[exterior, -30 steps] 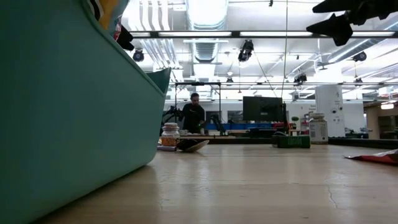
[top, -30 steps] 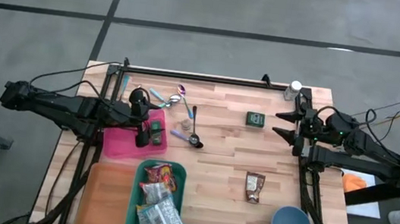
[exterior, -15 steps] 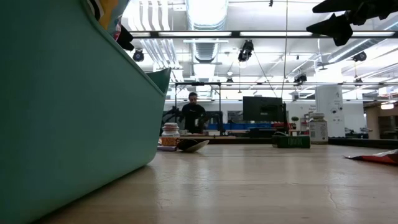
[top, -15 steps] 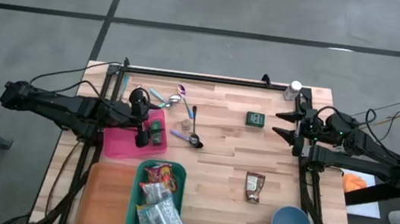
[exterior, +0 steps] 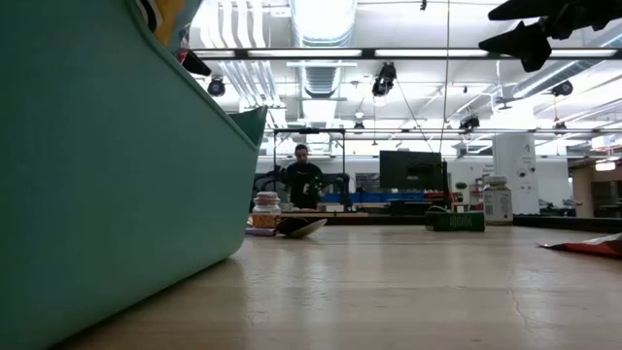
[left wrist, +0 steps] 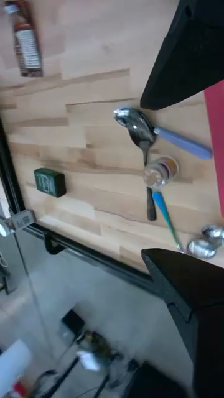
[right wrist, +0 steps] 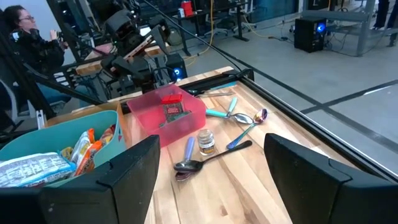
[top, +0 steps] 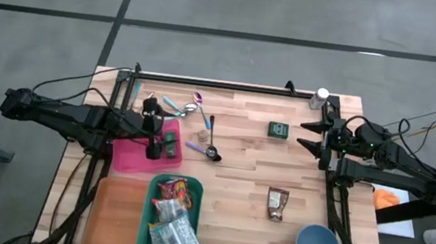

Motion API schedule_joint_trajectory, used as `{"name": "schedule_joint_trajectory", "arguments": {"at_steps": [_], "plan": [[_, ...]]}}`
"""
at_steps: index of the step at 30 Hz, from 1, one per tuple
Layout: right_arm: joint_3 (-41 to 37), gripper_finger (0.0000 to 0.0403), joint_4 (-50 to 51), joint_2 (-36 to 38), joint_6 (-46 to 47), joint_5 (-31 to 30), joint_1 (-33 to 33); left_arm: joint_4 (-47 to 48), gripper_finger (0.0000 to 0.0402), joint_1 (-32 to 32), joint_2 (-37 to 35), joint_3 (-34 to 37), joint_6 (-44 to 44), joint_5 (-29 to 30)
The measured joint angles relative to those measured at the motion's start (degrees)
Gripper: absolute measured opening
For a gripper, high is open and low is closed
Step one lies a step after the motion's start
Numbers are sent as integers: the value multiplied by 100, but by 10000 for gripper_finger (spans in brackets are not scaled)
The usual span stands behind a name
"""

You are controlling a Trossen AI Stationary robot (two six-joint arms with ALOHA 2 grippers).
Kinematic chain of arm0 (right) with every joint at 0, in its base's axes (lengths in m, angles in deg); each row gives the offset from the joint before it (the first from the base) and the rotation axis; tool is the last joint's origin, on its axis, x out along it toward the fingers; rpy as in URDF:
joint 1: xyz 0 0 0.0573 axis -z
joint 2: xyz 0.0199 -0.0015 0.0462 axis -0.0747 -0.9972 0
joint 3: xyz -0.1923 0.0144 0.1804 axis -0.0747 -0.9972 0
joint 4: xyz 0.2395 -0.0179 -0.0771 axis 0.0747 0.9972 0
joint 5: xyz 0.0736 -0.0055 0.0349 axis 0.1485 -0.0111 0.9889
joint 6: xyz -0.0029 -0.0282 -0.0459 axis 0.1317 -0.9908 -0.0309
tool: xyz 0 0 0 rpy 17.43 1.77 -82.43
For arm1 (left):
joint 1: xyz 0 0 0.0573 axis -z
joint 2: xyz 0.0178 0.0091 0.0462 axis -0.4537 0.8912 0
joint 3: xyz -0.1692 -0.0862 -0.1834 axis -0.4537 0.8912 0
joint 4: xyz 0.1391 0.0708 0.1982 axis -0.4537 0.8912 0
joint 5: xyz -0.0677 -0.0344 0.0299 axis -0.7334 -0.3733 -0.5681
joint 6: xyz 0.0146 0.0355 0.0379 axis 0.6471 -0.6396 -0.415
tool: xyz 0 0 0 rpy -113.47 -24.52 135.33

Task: Pick & Place Food Item
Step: Put the brown seasoning bottle into the pink bin

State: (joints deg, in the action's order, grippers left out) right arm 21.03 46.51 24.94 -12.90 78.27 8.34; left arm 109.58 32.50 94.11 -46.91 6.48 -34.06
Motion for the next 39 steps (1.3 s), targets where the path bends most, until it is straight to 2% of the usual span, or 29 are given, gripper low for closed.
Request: {"name": "schedule_joint_trajectory", "arguments": {"at_steps": [4, 6, 9, 14, 17, 21, 24, 28, 34, 39], "plan": [[0, 286, 0, 0, 0, 0, 0, -100, 383, -17, 4, -67, 1112, -48], [0, 286, 2, 0, 0, 1, 1, -40, 383, -91, 44, -322, 1190, -123], [0, 286, 3, 0, 0, 2, 1, 455, 383, -287, 249, -1054, 1072, -571], [0, 286, 6, 0, 0, 6, 2, 1365, 383, -887, 1065, -2513, 1576, -1368], [0, 286, 7, 0, 0, 8, 2, 2011, 383, -1134, 1661, -3197, 1584, -1461], [0, 286, 9, 0, 0, 15, 0, 2119, 383, -1311, 2412, -3734, 1570, -1500], [0, 286, 13, 0, 0, 13, 0, 2129, 383, -1374, 2862, -3998, 1516, -1522], [0, 286, 19, 0, 0, 13, 2, 2255, 383, -1593, 3300, -4229, 2049, -1665], [0, 286, 18, 0, 0, 11, 0, 2437, 383, -1876, 3771, -4218, 2437, -2510], [0, 286, 21, 0, 0, 10, 2, 2677, 383, -1904, 4256, -4205, 2773, -2632]]}}
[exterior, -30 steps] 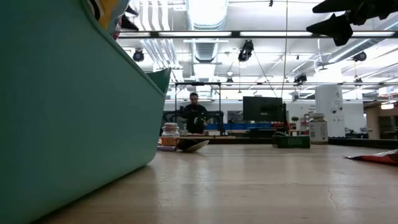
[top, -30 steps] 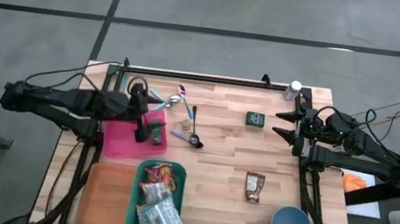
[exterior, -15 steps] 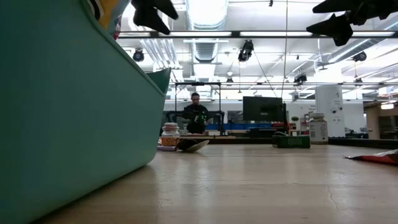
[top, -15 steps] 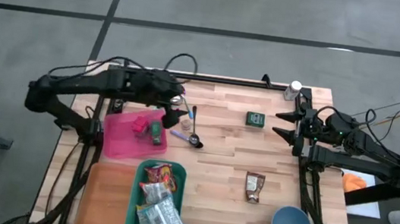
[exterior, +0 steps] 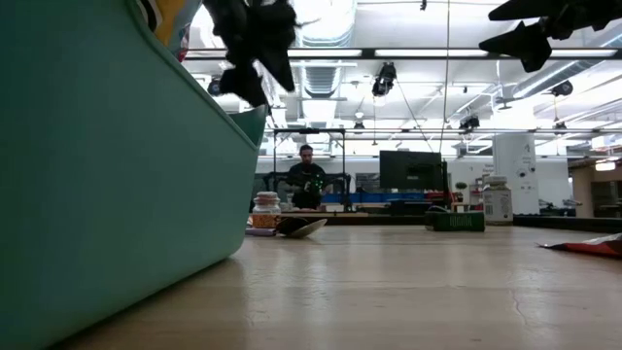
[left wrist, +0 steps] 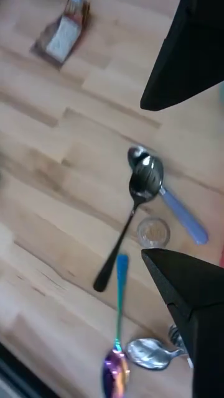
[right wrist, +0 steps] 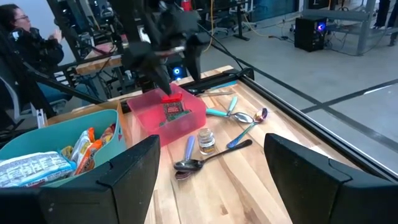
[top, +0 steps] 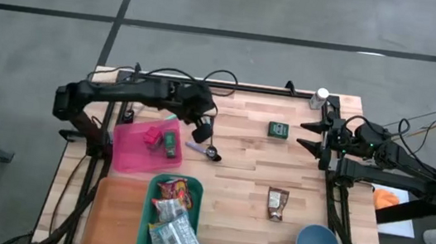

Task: Pick & Place Food Item
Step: Put the brown seasoning bottle into the pink bin

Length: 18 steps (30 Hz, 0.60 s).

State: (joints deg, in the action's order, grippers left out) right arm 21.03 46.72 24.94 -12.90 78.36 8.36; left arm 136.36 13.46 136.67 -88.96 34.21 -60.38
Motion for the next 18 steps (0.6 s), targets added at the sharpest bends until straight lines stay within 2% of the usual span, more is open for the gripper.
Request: {"name": "schedule_joint_trajectory", "arguments": {"at_steps": [3, 9, 18], "plan": [[0, 286, -1, 0, 0, -3, 0, 2, 383, -49, 248, 0, 77, 18], [0, 286, 0, 0, 0, -3, -1, 75, 383, -51, 663, 40, -422, 33], [0, 286, -1, 0, 0, -6, 0, -621, 383, -346, 779, 741, -421, -220]]}}
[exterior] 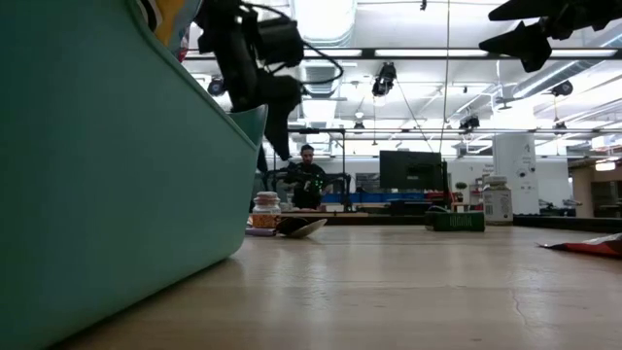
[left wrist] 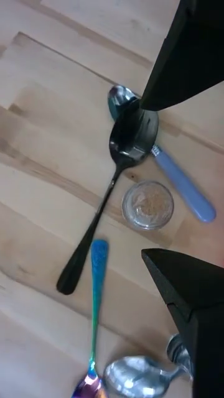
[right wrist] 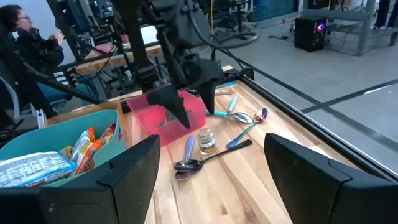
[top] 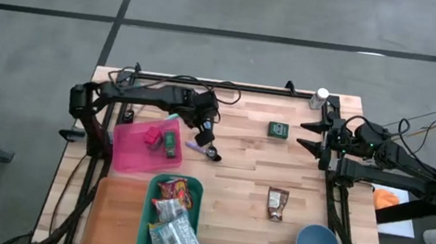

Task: Pick & Place Food Item
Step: Put the brown seasoning bottle into the pink bin

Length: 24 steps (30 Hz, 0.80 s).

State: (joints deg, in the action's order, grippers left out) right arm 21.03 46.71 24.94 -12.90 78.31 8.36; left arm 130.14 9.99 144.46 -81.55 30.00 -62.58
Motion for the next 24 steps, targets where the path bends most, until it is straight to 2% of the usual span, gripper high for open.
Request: {"name": "schedule_joint_trajectory", "arguments": {"at_steps": [24], "plan": [[0, 286, 0, 0, 0, 2, 0, -1361, 383, -27, -11, 1207, 313, -80]]}}
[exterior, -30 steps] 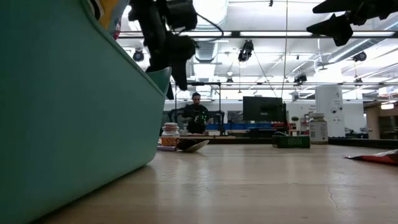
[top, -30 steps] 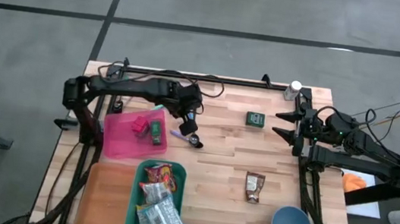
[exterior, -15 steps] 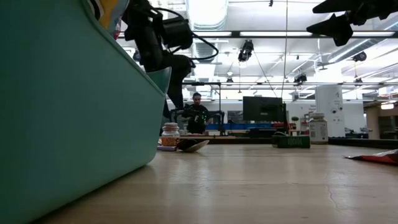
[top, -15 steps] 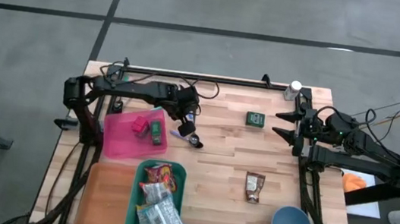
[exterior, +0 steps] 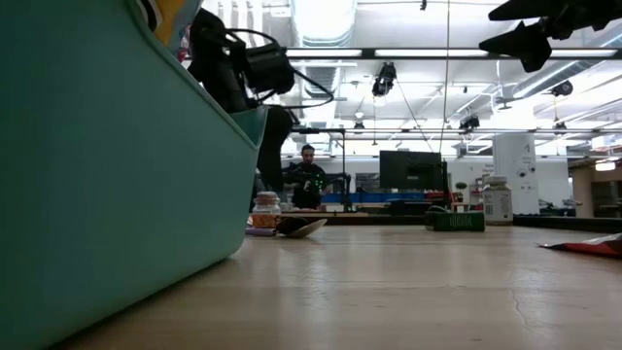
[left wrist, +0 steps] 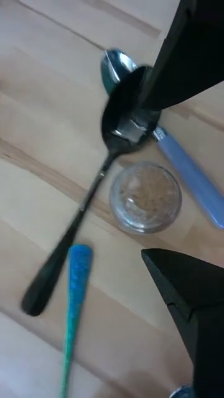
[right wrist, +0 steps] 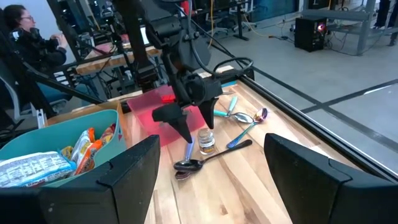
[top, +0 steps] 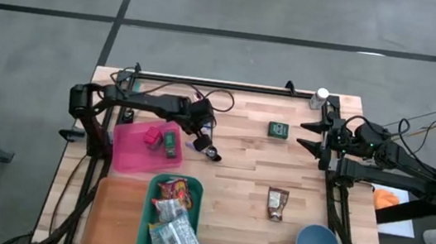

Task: Pick & Place Food Item
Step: Put the brown seasoning bottle into the pink bin

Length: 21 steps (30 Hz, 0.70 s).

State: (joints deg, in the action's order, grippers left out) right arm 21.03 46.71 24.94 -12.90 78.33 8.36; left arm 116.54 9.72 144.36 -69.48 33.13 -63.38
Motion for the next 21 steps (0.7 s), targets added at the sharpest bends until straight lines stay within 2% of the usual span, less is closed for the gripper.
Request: {"name": "schedule_joint_trajectory", "arguments": {"at_steps": [11, 21], "plan": [[0, 286, 0, 0, 0, 2, 0, -558, 375, -15, 2, 344, 209, 0], [0, 286, 0, 0, 0, 2, 0, -598, 287, -20, 2, 469, 227, -1]]}}
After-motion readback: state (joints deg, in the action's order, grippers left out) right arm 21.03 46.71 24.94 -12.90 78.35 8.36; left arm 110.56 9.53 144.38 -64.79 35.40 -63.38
